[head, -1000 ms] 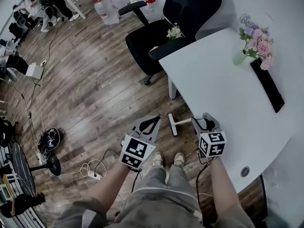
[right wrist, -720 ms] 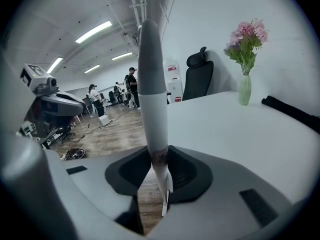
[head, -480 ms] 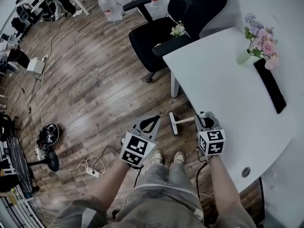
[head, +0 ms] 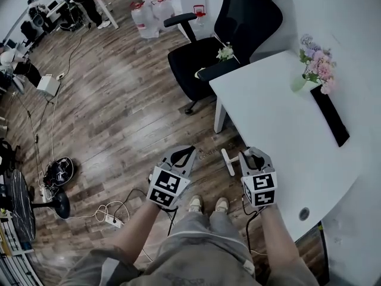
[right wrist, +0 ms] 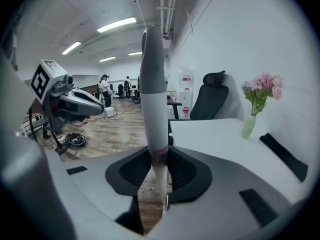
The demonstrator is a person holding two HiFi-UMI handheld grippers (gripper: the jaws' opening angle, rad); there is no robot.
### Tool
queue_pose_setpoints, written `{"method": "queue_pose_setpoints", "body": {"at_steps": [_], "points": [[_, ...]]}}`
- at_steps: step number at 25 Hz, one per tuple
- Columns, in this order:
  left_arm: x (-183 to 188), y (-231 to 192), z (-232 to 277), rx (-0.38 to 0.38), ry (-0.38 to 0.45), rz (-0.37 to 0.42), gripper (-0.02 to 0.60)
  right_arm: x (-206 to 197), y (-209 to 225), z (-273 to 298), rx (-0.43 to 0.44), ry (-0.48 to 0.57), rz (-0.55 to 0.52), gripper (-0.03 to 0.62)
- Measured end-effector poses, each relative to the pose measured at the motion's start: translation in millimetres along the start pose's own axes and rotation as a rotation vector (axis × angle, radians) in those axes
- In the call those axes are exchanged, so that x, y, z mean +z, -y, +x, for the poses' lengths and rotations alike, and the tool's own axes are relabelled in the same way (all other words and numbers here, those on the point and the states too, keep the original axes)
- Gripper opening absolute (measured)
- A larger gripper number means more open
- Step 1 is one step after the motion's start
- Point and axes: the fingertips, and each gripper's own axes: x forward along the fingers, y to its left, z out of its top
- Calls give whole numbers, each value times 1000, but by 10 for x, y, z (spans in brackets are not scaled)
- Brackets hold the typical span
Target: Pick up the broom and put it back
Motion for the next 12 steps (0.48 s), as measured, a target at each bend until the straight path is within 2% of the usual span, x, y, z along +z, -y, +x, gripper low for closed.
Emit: {"method": "queue_pose_setpoints", "body": {"at_steps": [6,12], "points": [[436,-28,-372,45,92,42,17,711,-117,-685,7,94,-78,118],[990,-6,-920,83,224,75,17,1467,-268,-1363,30,228,-75,118]]}}
